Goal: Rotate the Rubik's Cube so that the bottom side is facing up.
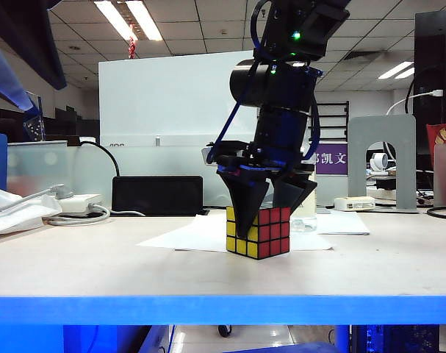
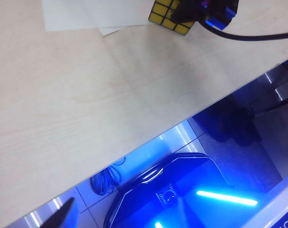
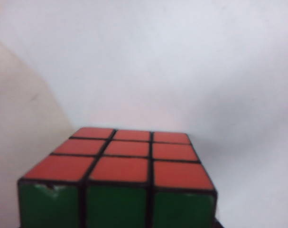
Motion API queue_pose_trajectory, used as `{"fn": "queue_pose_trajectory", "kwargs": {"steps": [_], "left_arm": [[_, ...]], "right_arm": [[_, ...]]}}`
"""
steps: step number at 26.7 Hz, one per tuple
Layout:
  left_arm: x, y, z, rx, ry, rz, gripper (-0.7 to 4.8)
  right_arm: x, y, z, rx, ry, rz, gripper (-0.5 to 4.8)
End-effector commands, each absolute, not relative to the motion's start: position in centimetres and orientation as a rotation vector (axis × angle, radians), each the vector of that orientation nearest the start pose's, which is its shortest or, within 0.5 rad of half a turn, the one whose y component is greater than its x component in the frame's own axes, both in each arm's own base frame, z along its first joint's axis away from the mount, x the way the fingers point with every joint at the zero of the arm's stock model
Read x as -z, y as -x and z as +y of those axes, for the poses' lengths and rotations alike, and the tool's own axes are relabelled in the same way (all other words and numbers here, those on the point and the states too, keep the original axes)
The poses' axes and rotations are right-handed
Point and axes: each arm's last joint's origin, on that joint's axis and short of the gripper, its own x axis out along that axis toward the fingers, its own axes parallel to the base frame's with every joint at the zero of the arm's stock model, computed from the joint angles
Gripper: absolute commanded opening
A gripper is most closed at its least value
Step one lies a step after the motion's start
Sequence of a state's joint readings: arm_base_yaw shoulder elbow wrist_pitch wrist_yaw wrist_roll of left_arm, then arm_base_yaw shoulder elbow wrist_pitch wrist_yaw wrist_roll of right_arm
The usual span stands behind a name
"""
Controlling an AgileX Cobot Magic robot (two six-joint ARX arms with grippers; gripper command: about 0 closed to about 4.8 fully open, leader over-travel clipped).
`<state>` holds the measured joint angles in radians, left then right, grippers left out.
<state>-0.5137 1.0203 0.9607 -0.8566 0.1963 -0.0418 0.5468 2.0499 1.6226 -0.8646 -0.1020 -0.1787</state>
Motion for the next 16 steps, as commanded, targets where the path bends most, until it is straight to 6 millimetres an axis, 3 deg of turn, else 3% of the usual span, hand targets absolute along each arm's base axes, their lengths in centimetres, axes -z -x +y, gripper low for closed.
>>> {"fn": "queue_pose_trajectory", "kwargs": {"steps": [1, 5, 9, 12, 16], "left_arm": [[-30.0, -16.2, -9.8, 0.65, -0.129, 0.912, 2.74], [-30.0, -16.4, -9.9, 0.679, -0.181, 0.88, 2.74], [-30.0, -16.5, -9.8, 0.66, -0.203, 0.863, 2.74], [-30.3, -16.8, -10.0, 0.661, -0.217, 0.811, 2.74], [-31.2, -17.5, -10.5, 0.703, -0.183, 0.685, 2.74]], "right_arm": [[-20.9, -34.9, 22.2, -0.793, 0.28, 1.245, 3.05], [-23.3, -34.8, 22.6, -0.895, 0.093, 1.159, 3.05], [-27.6, -35.0, 21.5, -0.983, -0.13, 1.016, 3.05], [-31.0, -35.0, 19.1, -1.045, -0.292, 0.936, 3.05], [-34.1, -34.5, 15.8, -1.101, -0.409, 0.886, 3.05]]}}
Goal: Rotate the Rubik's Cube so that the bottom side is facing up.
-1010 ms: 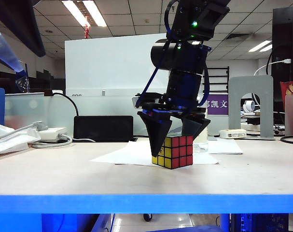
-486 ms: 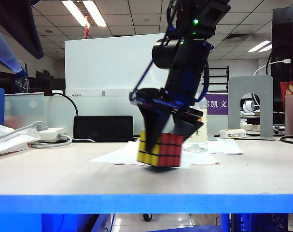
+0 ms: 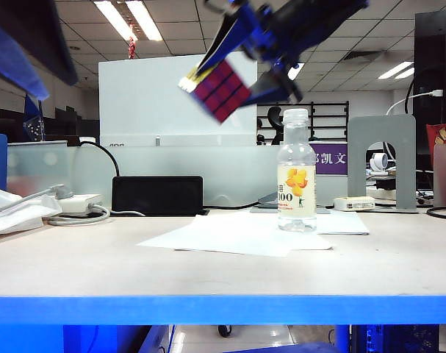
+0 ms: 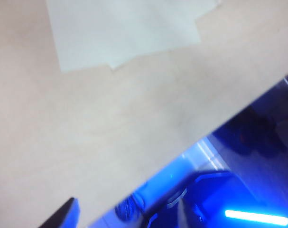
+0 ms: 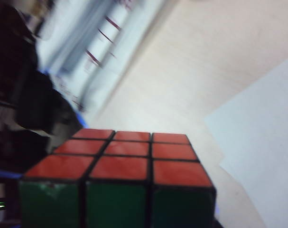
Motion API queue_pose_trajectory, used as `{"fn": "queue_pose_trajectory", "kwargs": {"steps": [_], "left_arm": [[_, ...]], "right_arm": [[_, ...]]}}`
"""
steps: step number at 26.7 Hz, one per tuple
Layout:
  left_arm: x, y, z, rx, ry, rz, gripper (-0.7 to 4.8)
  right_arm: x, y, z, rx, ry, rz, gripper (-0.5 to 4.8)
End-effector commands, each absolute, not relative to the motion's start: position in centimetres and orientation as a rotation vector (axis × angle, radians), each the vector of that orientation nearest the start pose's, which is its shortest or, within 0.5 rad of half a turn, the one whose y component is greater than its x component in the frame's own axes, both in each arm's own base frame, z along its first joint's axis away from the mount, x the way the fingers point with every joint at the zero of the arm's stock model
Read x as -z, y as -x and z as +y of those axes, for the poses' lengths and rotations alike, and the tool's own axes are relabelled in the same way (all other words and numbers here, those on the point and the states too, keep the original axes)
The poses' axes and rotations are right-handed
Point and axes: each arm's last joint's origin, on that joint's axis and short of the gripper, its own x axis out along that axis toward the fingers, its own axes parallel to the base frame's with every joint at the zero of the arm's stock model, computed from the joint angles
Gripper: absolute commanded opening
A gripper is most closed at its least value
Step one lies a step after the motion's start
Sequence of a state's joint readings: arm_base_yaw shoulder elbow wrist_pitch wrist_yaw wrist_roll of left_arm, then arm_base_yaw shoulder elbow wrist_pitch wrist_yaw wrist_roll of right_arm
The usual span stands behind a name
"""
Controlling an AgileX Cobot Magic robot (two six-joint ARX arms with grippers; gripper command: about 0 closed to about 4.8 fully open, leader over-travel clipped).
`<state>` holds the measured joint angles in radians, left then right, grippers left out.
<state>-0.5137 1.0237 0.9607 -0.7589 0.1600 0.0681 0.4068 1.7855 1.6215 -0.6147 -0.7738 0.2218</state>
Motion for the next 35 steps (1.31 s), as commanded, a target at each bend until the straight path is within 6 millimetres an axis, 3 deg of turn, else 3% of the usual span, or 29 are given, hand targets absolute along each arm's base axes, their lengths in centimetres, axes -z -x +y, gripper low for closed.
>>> {"fn": "queue_pose_trajectory", "kwargs": {"steps": [1, 7, 14, 21, 28, 30, 35], "left_arm": [[-31.4, -17.5, -10.6, 0.737, -0.168, 0.66, 2.74], [-33.1, -18.0, -11.6, 0.949, -0.087, 0.46, 2.74], [-34.5, -18.5, -11.9, 0.985, -0.113, 0.279, 2.74], [-35.9, -18.4, -12.3, 1.137, -0.102, 0.109, 2.74], [-37.2, -18.5, -12.4, 1.134, -0.321, -0.181, 2.84], [-37.2, -18.9, -12.6, 1.129, -0.344, -0.212, 3.12], [-37.3, -19.8, -13.0, 1.09, -0.371, -0.281, 3.19]], "right_arm": [[-34.4, -34.4, 15.4, -1.114, -0.426, 0.882, 3.05], [-36.7, -33.1, 14.1, -1.249, -0.482, 0.843, 3.05], [-39.1, -31.0, 13.5, -1.395, -0.497, 0.795, 3.05], [-41.3, -29.0, 12.9, -1.438, -0.509, 0.76, 3.05], [-43.0, -28.9, 12.9, -1.44, -0.63, 0.797, 3.05], [-43.5, -28.7, 13.0, -1.473, -0.648, 0.798, 3.05], [-44.8, -27.9, 13.8, -1.536, -0.66, 0.791, 3.05]]}}
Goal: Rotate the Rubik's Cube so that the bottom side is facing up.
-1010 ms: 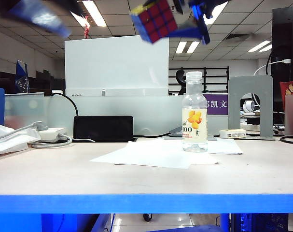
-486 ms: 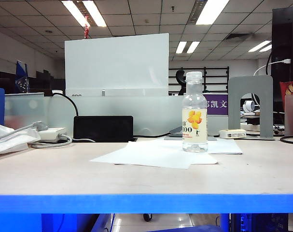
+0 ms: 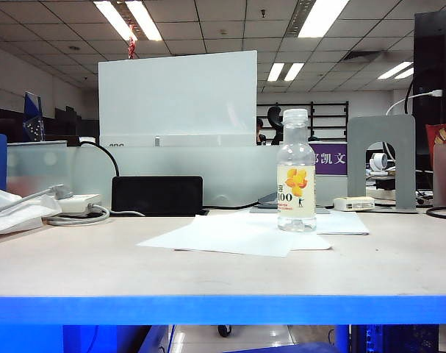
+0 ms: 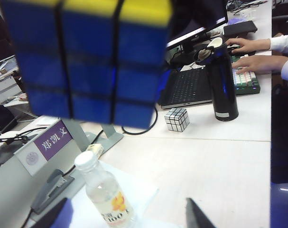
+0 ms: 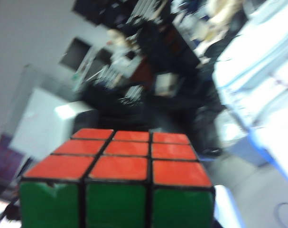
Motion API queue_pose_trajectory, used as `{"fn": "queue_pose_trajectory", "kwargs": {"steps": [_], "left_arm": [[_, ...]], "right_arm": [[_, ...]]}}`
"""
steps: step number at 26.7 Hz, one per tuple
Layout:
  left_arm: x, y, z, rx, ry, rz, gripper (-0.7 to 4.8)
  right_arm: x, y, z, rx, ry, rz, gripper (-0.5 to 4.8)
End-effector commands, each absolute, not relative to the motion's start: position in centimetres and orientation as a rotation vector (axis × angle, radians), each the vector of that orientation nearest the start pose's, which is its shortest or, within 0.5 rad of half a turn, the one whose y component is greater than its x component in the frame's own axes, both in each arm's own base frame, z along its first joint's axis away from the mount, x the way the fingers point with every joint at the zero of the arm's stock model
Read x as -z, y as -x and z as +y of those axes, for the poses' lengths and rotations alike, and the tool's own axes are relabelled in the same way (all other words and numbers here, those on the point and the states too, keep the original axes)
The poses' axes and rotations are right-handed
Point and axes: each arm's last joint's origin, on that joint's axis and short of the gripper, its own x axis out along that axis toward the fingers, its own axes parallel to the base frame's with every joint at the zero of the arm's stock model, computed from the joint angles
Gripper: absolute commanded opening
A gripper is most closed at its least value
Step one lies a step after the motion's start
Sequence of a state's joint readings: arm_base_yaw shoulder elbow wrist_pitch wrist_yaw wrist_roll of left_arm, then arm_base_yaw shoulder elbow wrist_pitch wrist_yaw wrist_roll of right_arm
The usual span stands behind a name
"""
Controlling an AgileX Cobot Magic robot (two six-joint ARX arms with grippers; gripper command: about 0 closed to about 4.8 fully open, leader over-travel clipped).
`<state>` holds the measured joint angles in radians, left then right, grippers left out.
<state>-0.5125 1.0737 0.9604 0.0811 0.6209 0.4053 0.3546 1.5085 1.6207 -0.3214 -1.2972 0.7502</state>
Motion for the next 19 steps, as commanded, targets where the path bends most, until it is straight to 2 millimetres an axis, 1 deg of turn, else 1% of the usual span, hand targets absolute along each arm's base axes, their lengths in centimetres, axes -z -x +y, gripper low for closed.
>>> {"fn": "queue_pose_trajectory", "kwargs": {"steps": [1, 4, 5, 9, 11, 13, 19], "left_arm": [[-37.7, -19.8, -13.0, 1.057, -0.373, -0.319, 3.19], [-38.5, -19.8, -12.9, 1.02, -0.374, -0.404, 3.27], [-38.6, -19.8, -12.9, 1.013, -0.375, -0.418, 3.43], [-38.6, -19.8, -12.9, 1.015, -0.374, -0.419, 3.43], [-38.7, -19.8, -12.9, 1.017, -0.374, -0.428, 3.46], [-38.7, -19.7, -13.0, 1.057, -0.376, -0.442, 3.53], [-38.9, -19.6, -13.0, 1.075, -0.36, -0.466, 3.56]], "right_arm": [[-44.9, -27.7, 14.1, -1.546, -0.66, 0.798, 3.05], [-44.9, -27.5, 14.4, -1.542, -0.668, 0.809, 3.05], [-44.9, -27.4, 14.7, -1.549, -0.664, 0.811, 3.05], [-44.9, -27.1, 15.3, -1.562, -0.659, 0.818, 3.05], [-44.9, -27.1, 15.3, -1.55, -0.661, 0.814, 3.05], [-44.9, -27.1, 15.4, -1.543, -0.662, 0.811, 3.05], [-44.8, -27.0, 15.8, -1.537, -0.662, 0.811, 3.05]]}}
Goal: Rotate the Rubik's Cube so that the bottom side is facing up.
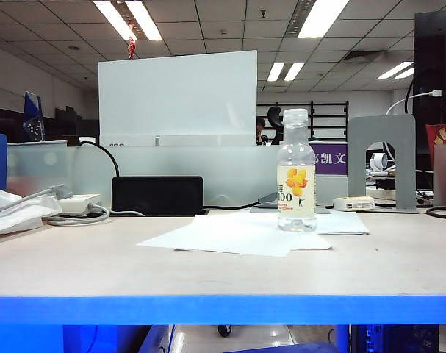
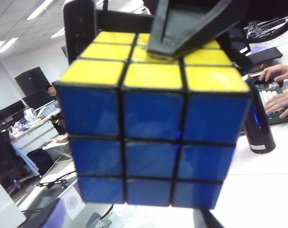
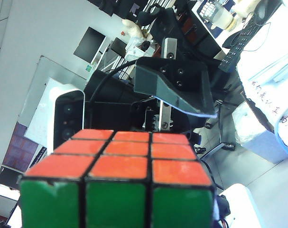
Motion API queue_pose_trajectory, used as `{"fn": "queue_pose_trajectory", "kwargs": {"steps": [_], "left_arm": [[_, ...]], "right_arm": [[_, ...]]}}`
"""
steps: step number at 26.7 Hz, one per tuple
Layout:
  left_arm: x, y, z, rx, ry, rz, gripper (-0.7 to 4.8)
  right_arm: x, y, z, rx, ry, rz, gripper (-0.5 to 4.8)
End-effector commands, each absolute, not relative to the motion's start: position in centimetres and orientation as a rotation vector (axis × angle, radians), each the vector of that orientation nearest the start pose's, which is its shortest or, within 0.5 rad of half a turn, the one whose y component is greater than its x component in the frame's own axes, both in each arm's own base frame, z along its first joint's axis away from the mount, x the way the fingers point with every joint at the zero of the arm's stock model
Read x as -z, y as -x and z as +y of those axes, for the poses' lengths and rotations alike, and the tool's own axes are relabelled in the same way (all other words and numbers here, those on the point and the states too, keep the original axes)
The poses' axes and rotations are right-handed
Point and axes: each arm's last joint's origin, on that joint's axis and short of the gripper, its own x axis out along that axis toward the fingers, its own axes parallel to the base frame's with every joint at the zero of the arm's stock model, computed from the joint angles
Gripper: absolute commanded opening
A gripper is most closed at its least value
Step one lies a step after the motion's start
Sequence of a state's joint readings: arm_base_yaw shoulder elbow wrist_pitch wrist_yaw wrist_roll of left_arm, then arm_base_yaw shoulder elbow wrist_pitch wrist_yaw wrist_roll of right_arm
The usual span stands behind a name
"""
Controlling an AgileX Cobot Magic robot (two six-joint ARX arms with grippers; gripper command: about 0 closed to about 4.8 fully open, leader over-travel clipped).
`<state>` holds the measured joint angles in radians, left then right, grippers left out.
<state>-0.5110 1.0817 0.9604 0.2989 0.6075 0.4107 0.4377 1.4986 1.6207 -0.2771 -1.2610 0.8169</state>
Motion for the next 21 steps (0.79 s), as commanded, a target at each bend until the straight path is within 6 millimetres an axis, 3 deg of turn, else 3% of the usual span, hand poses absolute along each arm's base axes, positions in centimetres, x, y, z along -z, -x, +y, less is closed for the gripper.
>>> {"fn": "queue_pose_trajectory", "kwargs": {"steps": [1, 12, 18, 21], "left_arm": [[-38.9, -19.6, -13.0, 1.075, -0.354, -0.465, 3.56], [-39.4, -19.9, -13.2, 1.072, -0.277, -0.498, 3.77], [-38.9, -19.8, -13.2, 1.151, -0.206, -0.4, 3.8], [-38.7, -19.8, -13.3, 1.173, -0.204, -0.372, 4.09]], "right_arm": [[-44.8, -26.9, 16.1, -1.54, -0.66, 0.813, 3.05], [-44.4, -25.4, 19.2, -1.599, -0.628, 0.848, 3.05], [-44.3, -25.7, 19.2, -1.55, -0.624, 0.809, 3.05], [-44.2, -25.8, 19.4, -1.552, -0.622, 0.806, 3.05]]}}
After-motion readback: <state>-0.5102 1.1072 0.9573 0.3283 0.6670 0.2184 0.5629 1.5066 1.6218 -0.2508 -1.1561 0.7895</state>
